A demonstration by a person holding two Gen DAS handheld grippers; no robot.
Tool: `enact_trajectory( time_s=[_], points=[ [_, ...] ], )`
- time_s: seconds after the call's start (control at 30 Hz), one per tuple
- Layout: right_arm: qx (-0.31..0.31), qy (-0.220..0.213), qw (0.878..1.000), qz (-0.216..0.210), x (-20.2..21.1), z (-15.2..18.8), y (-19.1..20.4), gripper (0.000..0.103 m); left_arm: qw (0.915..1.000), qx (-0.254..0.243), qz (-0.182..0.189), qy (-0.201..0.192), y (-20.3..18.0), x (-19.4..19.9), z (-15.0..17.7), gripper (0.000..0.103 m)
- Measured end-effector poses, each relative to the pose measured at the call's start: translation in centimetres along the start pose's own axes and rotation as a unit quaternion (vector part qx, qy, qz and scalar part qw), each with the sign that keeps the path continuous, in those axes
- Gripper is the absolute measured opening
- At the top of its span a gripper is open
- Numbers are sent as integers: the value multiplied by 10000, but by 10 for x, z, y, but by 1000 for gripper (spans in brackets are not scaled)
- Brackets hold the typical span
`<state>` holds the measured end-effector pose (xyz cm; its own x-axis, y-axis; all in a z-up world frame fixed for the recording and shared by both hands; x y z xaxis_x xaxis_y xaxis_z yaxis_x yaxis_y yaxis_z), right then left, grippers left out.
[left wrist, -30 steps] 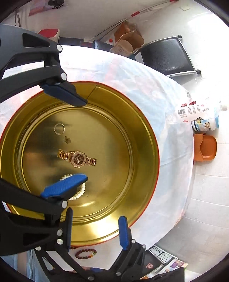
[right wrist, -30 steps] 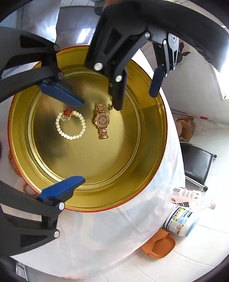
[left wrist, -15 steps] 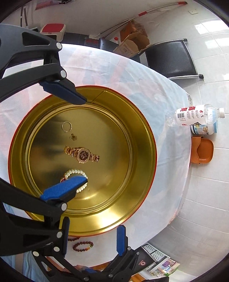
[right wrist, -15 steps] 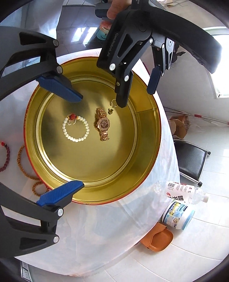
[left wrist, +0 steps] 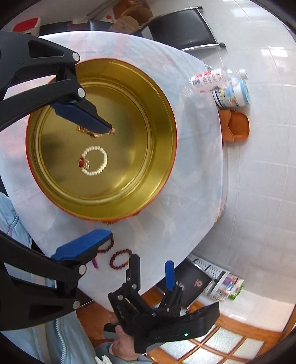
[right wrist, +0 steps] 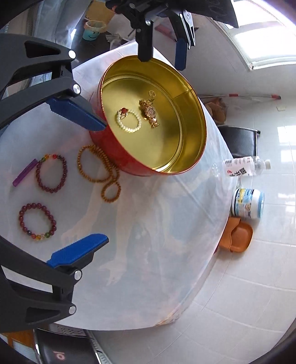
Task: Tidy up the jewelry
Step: 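Move both grippers back to the remaining jewelry beside the tin, then close the right gripper on the brown bead necklace while the left grasps a red bead bracelet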
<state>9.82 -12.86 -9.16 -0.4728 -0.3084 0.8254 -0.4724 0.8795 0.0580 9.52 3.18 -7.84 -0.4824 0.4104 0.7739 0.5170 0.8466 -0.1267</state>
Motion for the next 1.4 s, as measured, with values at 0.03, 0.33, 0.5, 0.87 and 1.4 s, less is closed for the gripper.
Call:
enact_trajectory(
  time_s=[0.03, 0.33, 0.5, 0.87, 1.4],
  points=[
    [-56, 0, 10000, 54, 3, 4, -2, 92, 9999, -105, 95, 15, -7, -2, 0, 84],
    [260, 178, 9995, -57, 1, 30, -18, 92, 9984, -454, 229, 246, -70, -21, 9, 84],
    [810, 413, 9952, -357, -14, 46, -38, 92, 9995, 36, 71, 308, -105, -49, 11, 84],
    [1663, 635, 9790, -989, -24, 86, -66, 92, 9822, 1734, -259, 678, -141, -117, 51, 84],
    [1751, 470, 9748, -1301, -94, 18, -35, 86, 9568, 2571, -1259, 512, -105, -139, 68, 84]
  ],
)
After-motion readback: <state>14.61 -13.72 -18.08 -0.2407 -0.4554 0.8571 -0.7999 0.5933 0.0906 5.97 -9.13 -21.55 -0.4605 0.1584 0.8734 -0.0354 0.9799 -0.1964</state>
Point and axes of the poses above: each gripper's, at about its wrist camera, not at the fingertips, and x roughly against the way its jaws point, y to its left, z to its underside, the point moved 8 cm from there along -x, roughly the way its jaws point, and after that the axes turned 3 degrees about -x, right-handed, at the moved point
